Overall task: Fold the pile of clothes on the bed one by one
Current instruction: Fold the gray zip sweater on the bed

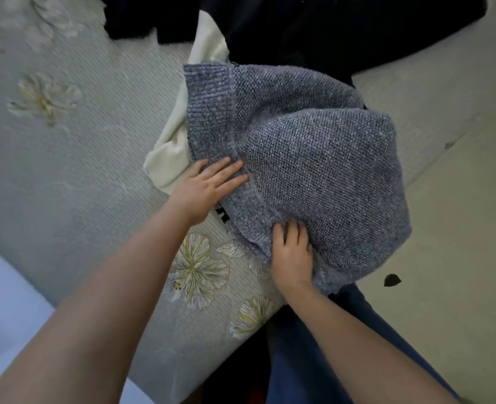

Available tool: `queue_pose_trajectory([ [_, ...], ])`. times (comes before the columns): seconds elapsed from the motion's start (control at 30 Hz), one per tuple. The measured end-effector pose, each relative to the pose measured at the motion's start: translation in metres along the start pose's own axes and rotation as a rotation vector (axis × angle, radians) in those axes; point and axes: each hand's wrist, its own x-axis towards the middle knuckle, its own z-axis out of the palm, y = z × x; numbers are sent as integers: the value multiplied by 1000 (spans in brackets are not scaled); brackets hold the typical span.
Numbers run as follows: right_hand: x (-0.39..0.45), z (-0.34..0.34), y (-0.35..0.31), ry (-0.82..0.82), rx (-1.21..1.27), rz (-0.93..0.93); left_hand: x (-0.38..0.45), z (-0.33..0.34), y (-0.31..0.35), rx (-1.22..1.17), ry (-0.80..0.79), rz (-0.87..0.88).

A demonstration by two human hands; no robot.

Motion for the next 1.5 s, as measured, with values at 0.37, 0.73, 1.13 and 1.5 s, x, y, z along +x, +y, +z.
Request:
queue_pose_trajectory([
  [0.37,-9,-94,108,-60,136,-183,27,-63,8,113,521,296],
  [0.73,-24,-60,100,189,215,76,86,-130,47,266,-199,291],
  [1.13,-18,-30,69,279,485,329,116,-175,62,150,-391,266],
  [1.5,-40,-183,211,539,489,199,152,-295,135,286,-16,200],
])
